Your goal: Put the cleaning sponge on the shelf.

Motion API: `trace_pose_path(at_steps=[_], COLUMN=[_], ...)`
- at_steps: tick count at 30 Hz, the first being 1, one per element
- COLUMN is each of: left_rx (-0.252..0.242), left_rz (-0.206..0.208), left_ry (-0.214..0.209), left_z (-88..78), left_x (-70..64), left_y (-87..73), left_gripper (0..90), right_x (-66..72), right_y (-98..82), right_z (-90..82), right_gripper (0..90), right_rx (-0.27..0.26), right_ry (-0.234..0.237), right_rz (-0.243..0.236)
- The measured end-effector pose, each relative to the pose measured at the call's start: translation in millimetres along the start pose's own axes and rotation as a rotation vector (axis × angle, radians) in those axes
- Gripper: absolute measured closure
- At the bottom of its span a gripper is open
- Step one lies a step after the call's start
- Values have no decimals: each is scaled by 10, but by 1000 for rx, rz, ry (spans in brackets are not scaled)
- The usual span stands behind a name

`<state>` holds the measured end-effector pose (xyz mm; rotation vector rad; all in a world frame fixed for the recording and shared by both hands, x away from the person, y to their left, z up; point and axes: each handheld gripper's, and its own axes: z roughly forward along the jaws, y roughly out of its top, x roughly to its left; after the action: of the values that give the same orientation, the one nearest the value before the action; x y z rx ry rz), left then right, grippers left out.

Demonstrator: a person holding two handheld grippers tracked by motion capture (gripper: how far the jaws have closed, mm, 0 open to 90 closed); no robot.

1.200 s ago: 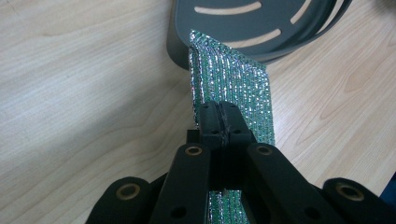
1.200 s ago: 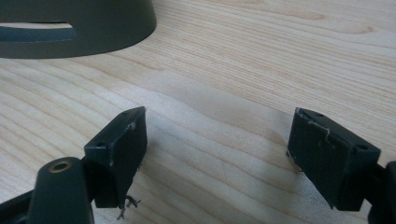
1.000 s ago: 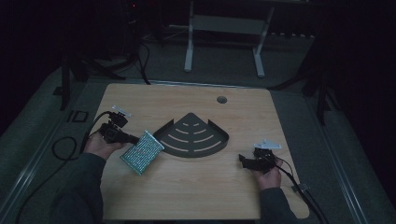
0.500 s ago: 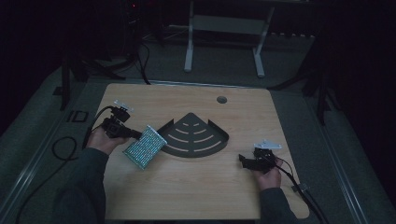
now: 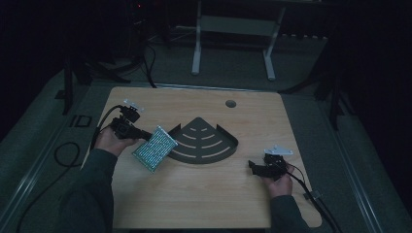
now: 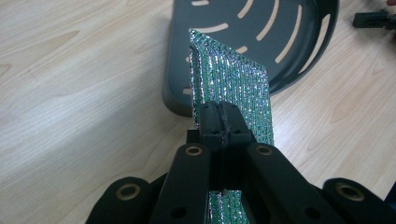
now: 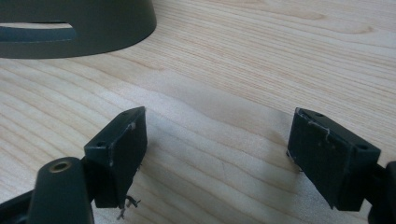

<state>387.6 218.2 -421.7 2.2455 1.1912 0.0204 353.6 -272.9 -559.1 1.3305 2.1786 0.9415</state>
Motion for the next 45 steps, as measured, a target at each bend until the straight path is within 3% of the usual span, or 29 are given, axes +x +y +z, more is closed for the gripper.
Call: trace_pose_path(at_steps=[24, 32, 45], left_rx=[-11, -16, -16], left_rz=[28, 40, 68], left_ry=[22, 16, 27], left_z=[14, 101, 204], left_x=[-36, -8, -77], left_y=[269, 369, 517], left_gripper=[900, 900, 900], right_x=[0, -1, -1], right_y=[0, 0, 0], right_z=[0, 0, 0], right_gripper=[193, 193, 193], right_rx=[0, 0, 0], right_ry=[0, 0, 0], right_rz=[0, -1, -1])
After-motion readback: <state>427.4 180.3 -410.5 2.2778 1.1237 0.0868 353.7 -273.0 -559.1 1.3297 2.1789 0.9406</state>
